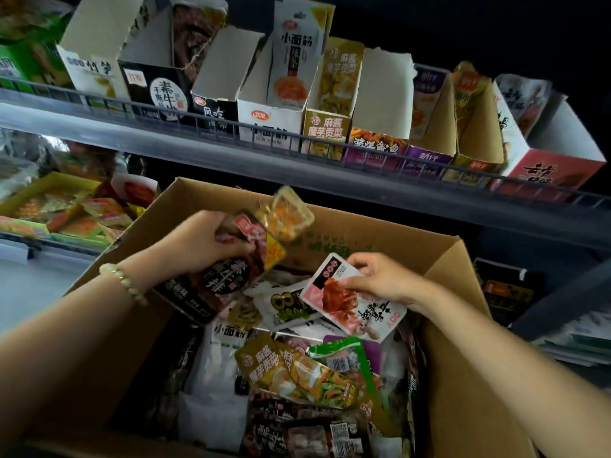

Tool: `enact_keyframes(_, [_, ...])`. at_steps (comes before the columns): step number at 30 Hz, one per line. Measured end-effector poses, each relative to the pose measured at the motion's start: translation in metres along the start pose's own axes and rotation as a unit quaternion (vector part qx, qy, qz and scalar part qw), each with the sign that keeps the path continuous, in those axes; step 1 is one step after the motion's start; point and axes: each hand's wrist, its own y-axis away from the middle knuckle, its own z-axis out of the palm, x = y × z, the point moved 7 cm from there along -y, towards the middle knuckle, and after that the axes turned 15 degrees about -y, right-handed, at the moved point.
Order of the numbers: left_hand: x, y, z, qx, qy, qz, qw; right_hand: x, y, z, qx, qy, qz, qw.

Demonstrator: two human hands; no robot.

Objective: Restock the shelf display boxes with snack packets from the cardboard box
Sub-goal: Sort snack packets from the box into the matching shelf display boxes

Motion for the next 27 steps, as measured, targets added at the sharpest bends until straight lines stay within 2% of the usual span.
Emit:
enact_keyframes(2, [-0.007,0.009,-0.019,0.070,0.111,-0.052,0.990,-0.020,0.010,-0.010,0.023,-0.046,-0.054,0.997])
enact_keyframes(5, [-0.017,0.021,-0.019,0.080,0.286,-0.112,0.948,-0.037,0.024,-0.033,0.088,-0.160,-0.130,0.974])
enact_keyframes(7, [-0.016,0.022,-0.014,0.074,0.330,-0.128,0.932,-0.044,0.032,-0.044,0.108,-0.242,-0.163,0.950])
enact_keyframes(10, [-0.015,0.020,-0.001,0.066,0.381,-0.163,0.908,-0.055,0.038,-0.050,0.090,-0.392,-0.189,0.896])
enact_keyframes(13, [-0.004,0.018,0.017,0.039,0.433,-0.181,0.882,-0.063,0.040,-0.049,0.080,-0.468,-0.197,0.858])
enact_keyframes(15, [0.009,0.020,0.026,0.021,0.480,-0.187,0.857,-0.065,0.036,-0.043,0.091,-0.494,-0.182,0.845])
enact_keyframes(17, [0.026,0.022,0.030,-0.006,0.540,-0.186,0.821,-0.064,0.030,-0.033,0.120,-0.503,-0.152,0.842])
enact_keyframes(19, [0.044,0.022,0.025,-0.019,0.568,-0.166,0.806,-0.062,0.023,-0.022,0.157,-0.487,-0.129,0.849])
enact_keyframes(23, [0.069,0.021,0.011,0.010,0.508,-0.104,0.855,-0.060,0.016,-0.002,0.182,-0.450,-0.145,0.862])
enact_keyframes(25, [0.068,0.021,0.013,0.010,0.505,-0.108,0.856,-0.063,0.019,0.001,0.182,-0.412,-0.175,0.875])
enact_keyframes(27, [0.066,0.021,0.019,-0.005,0.501,-0.111,0.858,-0.063,0.022,0.003,0.174,-0.340,-0.184,0.905])
